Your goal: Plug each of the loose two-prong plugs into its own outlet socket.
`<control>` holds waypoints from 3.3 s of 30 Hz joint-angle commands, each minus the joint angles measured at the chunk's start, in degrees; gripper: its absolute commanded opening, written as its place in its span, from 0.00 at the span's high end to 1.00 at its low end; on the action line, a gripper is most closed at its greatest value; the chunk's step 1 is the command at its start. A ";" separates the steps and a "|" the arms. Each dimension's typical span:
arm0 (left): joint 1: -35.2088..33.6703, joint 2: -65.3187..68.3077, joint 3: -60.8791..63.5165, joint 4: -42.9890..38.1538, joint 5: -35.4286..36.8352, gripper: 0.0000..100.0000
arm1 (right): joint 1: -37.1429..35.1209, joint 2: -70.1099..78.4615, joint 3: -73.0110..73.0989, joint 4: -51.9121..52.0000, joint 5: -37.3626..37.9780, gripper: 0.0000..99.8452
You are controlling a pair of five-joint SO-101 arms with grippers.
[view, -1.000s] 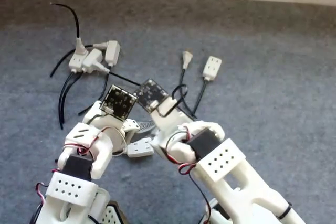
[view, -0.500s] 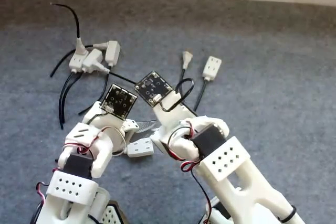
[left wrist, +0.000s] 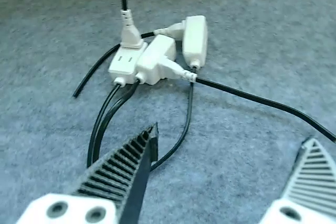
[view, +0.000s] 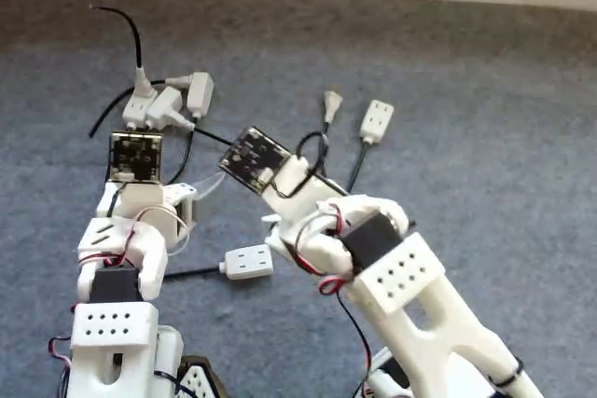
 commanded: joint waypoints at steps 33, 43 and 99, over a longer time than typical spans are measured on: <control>-12.18 -1.01 10.86 -4.48 -2.73 0.61 | -11.30 14.64 -6.37 6.02 52.57 0.99; -10.68 -1.01 10.95 -4.48 -2.73 0.61 | -9.71 14.64 -1.19 -2.15 55.38 0.99; 14.02 -0.57 -12.97 29.54 -4.31 0.61 | -1.63 -33.89 22.81 -7.96 -10.81 0.99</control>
